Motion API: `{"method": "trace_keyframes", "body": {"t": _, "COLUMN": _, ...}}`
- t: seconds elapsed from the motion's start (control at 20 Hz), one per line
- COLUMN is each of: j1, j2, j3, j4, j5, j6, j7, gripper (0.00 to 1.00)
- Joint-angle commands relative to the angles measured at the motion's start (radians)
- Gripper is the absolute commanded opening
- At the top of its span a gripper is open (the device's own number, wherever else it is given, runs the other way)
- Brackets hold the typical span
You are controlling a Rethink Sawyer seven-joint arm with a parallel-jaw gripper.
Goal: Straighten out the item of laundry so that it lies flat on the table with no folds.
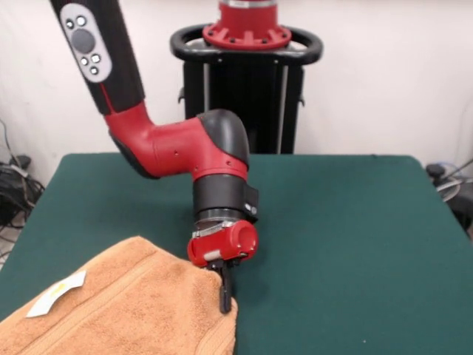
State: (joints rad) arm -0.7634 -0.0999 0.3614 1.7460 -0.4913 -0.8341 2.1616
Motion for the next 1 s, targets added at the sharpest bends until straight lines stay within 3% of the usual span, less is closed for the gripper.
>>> {"method": "trace_keyframes", "body": {"t": 0.05, "j1": -0.163, "j2": 0.139, "j3": 0.262, "j4": -0.049, "j5": -0.054, "j6": 0.354, "j7": 0.360, "gripper": 0.00}}
{"method": "trace_keyframes", "body": {"t": 0.2, "j1": -0.221, "j2": 0.170, "j3": 0.319, "j4": -0.015, "j5": -0.067, "j6": 0.451, "j7": 0.307, "gripper": 0.00}}
{"method": "trace_keyframes", "body": {"t": 0.45, "j1": -0.267, "j2": 0.185, "j3": 0.366, "j4": 0.055, "j5": 0.002, "j6": 0.526, "j7": 0.243, "gripper": 0.00}}
{"method": "trace_keyframes", "body": {"t": 0.85, "j1": -0.240, "j2": 0.153, "j3": 0.370, "j4": 0.114, "j5": 0.188, "j6": 0.632, "j7": 0.221, "gripper": 0.00}}
{"method": "trace_keyframes", "body": {"t": 1.0, "j1": -0.225, "j2": 0.104, "j3": 0.368, "j4": 0.176, "j5": 0.291, "j6": 0.695, "j7": 0.234, "gripper": 0.00}}
